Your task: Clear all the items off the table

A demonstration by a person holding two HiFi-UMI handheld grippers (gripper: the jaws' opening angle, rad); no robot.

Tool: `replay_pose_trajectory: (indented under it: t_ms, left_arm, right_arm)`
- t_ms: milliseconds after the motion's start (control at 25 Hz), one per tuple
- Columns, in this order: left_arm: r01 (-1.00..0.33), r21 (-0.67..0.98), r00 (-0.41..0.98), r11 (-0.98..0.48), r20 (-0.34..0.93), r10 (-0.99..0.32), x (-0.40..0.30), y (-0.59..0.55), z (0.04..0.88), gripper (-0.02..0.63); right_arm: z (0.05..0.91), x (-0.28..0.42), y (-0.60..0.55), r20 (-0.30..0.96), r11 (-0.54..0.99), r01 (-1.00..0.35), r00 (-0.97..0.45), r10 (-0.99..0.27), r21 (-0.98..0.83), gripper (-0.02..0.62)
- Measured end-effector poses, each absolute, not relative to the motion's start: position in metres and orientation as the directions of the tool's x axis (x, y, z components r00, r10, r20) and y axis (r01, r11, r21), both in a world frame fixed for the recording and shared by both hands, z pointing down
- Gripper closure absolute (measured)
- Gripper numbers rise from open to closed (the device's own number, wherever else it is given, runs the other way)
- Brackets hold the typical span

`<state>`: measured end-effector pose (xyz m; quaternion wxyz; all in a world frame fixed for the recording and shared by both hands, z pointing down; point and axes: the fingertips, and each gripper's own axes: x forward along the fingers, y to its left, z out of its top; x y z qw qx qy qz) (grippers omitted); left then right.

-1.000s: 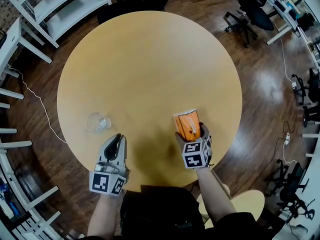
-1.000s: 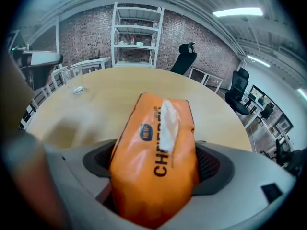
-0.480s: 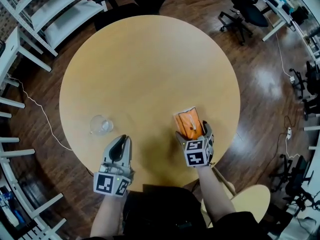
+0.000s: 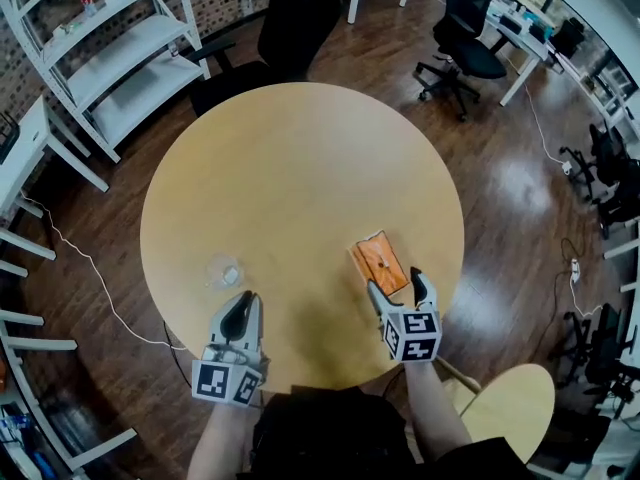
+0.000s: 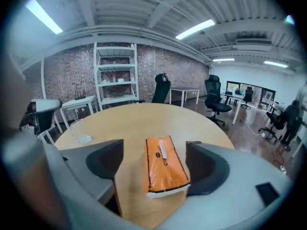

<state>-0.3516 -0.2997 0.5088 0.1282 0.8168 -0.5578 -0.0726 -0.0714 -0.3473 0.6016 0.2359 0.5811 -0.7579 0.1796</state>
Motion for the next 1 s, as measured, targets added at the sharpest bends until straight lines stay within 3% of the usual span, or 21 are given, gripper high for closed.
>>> replay_pose_trajectory:
  t_ms: [40, 160, 280, 680, 1000]
  left_arm:
    - [-0.892, 0.293, 0.364, -0.344, 0.015, -0.931, -0.357, -0.296, 0.506, 0.571]
    - [-0.887, 0.299, 0.364, -0.351, -0.013, -0.931, -0.372, -0.285, 0.498, 0.572]
    - [-0.880, 0.284, 0.386, -0.381, -0.038, -0.922, -0.380, -0.276, 0.489, 0.572]
    - [-0.864, 0.296, 0.400, -0.408, -0.089, -0.912, -0.414, -0.234, 0.480, 0.572]
    - [-0.786, 0.289, 0.532, -0.546, -0.131, -0.836, -0.384, -0.225, 0.464, 0.572]
  right_arm:
    - [0.587, -0.071, -0.343, 0.525, 0.241, -0.971, -0.201, -0.827, 0.008, 0.225]
    - [0.544, -0.064, -0.324, 0.388, 0.173, -0.985, -0.154, -0.909, 0.015, 0.324]
    - [0.521, -0.056, -0.300, 0.319, 0.138, -0.990, -0.121, -0.940, 0.033, 0.341]
    - [0.482, -0.048, -0.220, 0.187, 0.030, -0.999, -0.023, -0.982, 0.035, 0.581]
    - [0.449, -0.043, -0.159, 0.089, -0.030, -0.999, 0.032, -0.995, 0.021, 0.592]
